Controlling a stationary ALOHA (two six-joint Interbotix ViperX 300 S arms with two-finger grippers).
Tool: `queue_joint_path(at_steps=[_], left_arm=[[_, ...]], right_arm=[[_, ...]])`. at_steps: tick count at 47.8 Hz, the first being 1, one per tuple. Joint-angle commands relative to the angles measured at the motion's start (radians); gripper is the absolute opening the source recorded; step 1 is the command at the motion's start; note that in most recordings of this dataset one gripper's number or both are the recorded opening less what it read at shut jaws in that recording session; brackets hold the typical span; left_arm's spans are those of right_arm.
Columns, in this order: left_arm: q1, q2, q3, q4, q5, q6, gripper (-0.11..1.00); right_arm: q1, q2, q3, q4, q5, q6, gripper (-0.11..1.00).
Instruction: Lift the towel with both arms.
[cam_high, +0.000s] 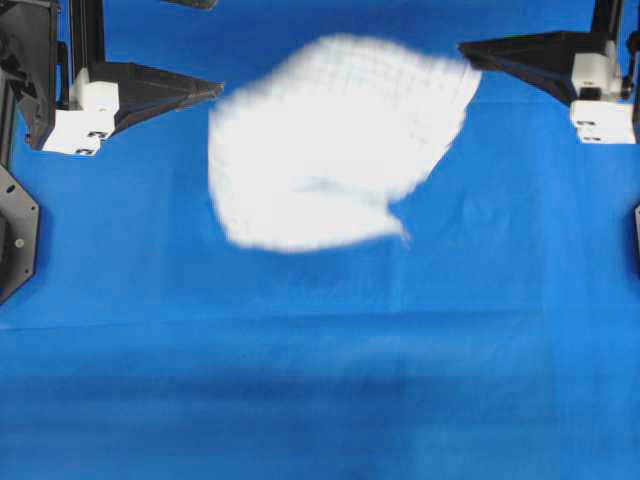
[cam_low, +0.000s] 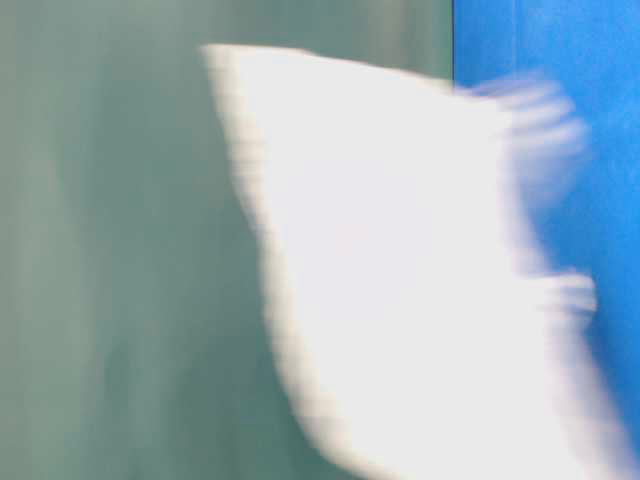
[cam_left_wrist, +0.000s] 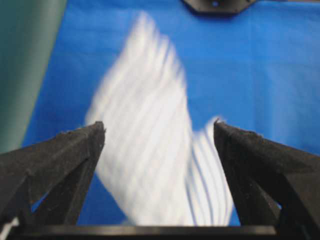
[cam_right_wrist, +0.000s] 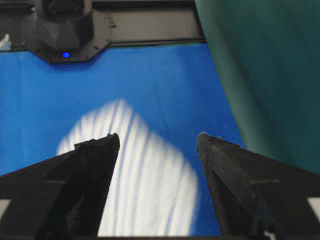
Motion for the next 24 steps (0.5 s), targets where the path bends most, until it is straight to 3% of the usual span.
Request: queue_joint_path(at_steps=[1, 13, 24], left_arm=[[-0.008, -0.009, -0.002, -0.003, -0.011, 0.0, 0.92], [-0.028, -0.008, 0.133, -0.005, -0.08, -0.002, 0.92], [-0.054, 0.0, 0.33, -0.006, -0.219, -0.008, 0.92]], right_arm=[[-0.002, -0.008, -0.006, -0.006, 0.002, 0.0, 0.67], [-0.002, -0.008, 0.12, -0.002, -0.025, 0.026, 0.67], [0.005, -0.005, 0.304, 0.008, -0.163, 0.1, 0.67]])
